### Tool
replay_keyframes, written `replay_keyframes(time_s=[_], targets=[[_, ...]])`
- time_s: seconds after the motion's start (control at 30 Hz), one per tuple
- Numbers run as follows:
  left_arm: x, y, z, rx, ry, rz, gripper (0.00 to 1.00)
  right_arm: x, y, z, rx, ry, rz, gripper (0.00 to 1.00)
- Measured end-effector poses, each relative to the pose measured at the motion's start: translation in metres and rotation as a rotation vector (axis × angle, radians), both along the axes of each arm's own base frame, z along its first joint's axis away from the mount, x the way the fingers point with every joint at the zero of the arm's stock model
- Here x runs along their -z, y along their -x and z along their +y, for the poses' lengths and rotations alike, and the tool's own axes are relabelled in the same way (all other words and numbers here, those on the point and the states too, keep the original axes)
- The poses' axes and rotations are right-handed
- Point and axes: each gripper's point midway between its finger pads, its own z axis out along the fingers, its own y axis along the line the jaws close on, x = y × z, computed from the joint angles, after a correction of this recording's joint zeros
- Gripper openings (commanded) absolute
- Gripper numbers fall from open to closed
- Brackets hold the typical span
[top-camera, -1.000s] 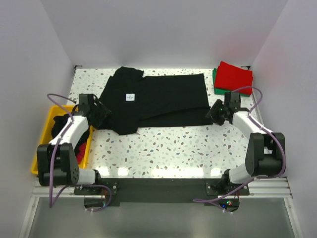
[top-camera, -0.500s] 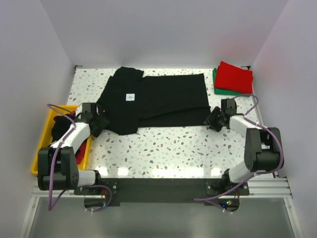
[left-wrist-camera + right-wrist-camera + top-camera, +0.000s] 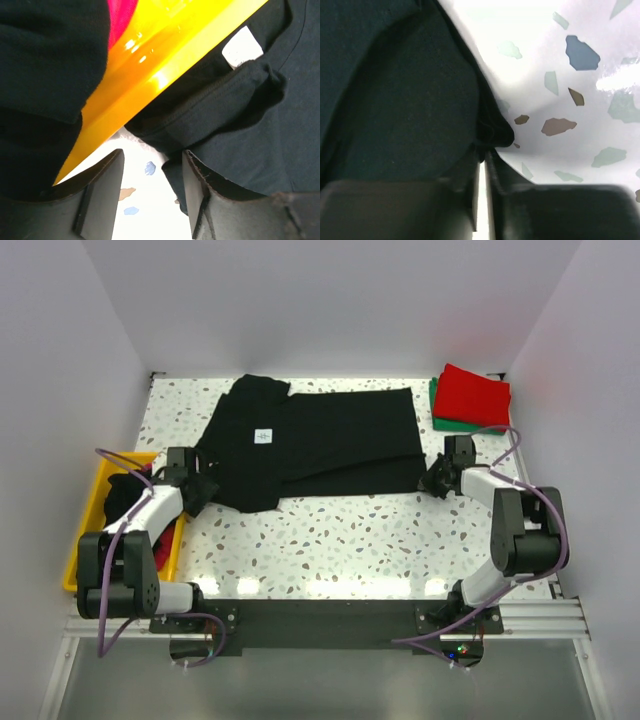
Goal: Fold and stack the t-shirts
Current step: Fold the tshirt
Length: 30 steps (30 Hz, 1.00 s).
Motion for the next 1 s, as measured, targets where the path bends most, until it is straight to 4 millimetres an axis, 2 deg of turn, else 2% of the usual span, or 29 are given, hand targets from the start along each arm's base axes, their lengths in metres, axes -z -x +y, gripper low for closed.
replay_keyframes(time_s=[0.33, 0.6, 0.7, 0.8, 1.0], targets=[[-0.001, 0.0, 0.004, -0.004, -0.025, -0.001, 0.45, -0.009, -0.003, -0.028, 0.047, 0.156, 0.036, 0.0], [0.003, 0.001, 0.002, 0.016, -0.019, 0.0, 0.42, -0.011, -0.001, -0.033, 0.051, 0.18, 0.044, 0.0], [0.002, -0.002, 0.001, 0.022, -0.016, -0.013, 0.38, -0.011, 0.0, -0.033, 0.05, 0.18, 0.045, 0.0], [0.003, -0.005, -0.001, 0.029, -0.004, -0.021, 0.31, -0.01, 0.0, -0.033, 0.05, 0.18, 0.046, 0.0], [0.007, -0.01, -0.006, 0.046, 0.018, -0.025, 0.03, -0.01, 0.0, -0.033, 0.049, 0.18, 0.047, 0.0]])
